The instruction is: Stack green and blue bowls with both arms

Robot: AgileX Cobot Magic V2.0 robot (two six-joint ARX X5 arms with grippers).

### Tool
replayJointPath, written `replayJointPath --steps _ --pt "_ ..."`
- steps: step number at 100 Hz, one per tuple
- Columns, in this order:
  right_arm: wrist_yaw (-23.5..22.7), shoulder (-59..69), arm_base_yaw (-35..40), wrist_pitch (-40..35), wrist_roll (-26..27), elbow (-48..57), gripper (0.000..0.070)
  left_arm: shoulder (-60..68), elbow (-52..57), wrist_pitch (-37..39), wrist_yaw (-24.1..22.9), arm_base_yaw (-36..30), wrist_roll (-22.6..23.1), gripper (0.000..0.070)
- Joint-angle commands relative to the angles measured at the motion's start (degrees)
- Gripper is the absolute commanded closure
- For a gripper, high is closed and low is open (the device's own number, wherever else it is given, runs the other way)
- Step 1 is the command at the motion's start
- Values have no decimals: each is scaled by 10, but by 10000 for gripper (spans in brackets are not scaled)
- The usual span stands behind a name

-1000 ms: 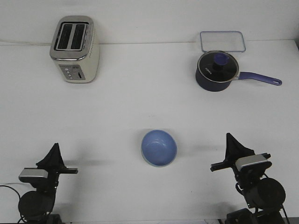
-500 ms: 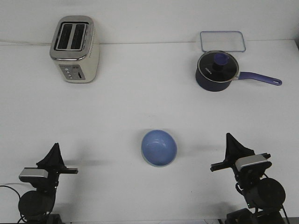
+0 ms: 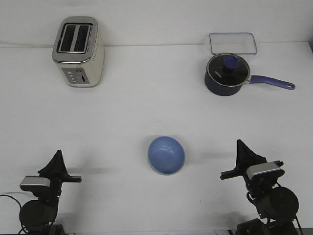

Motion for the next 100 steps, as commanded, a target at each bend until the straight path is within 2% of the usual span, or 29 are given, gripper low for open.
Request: replayJointPath --steps 1,12,25,33,48,57,100 --pt "11 -5 -6 7 -28 1 700 0 -11 7 0 0 3 687" --pt "19 -37 -46 6 -82 -20 700 0 -11 7 0 0 3 687" --pt "0 -98 -93 6 -169 -91 700 0 -11 7 0 0 3 687" --pt "-12 -126 -114 6 -192 -139 700 0 -11 7 0 0 3 687" --pt "-31 -142 -132 32 -203 -210 700 0 -11 7 0 0 3 687" --pt "-37 -142 -132 88 -202 -244 700 0 -11 7 0 0 3 687" --pt "-30 -142 -132 87 -206 -243 700 0 -11 7 0 0 3 687"
